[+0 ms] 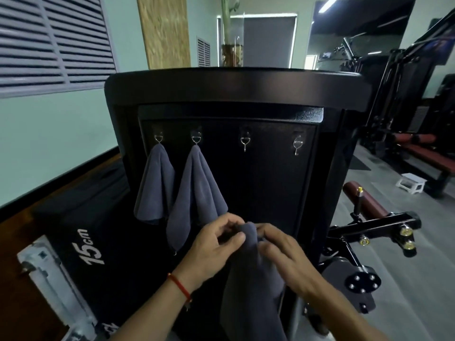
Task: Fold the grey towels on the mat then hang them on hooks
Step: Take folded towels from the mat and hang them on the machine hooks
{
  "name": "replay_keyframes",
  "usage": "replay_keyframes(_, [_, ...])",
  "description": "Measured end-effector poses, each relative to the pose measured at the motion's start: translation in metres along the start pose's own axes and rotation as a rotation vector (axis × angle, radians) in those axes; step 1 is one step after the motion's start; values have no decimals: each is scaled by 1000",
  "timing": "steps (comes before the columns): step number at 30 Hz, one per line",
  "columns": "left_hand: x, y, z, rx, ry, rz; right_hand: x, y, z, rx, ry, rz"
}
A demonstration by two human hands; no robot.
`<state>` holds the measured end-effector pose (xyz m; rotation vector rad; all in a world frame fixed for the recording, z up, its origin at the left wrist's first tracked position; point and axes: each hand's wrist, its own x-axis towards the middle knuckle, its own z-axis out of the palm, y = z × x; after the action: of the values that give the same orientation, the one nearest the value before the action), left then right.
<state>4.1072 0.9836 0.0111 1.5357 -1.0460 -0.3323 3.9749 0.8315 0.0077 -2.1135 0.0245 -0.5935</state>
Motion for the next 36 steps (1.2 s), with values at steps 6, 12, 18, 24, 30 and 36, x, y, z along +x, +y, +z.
replay_keyframes(6, [61, 17, -22, 13, -109, 49, 57, -5, -37, -78, 44, -4])
replay_keyframes(12, [123, 40, -46, 58, -142, 40, 122, -7, -73, 3, 13, 76])
replay_keyframes(18, [184, 47, -57, 412, 152, 48, 189, -7, -91, -345, 168, 64])
replay_keyframes(24, [212, 26, -34, 503, 507, -41, 211, 9, -73, -530, 422, -32])
replay_keyframes(30, [214, 3, -9, 564, 682, 32, 206, 37, -42, -732, 499, -64])
replay_keyframes(36, [210, -7, -18, 343, 473, -18, 186, 46, -22, -325, 486, -11])
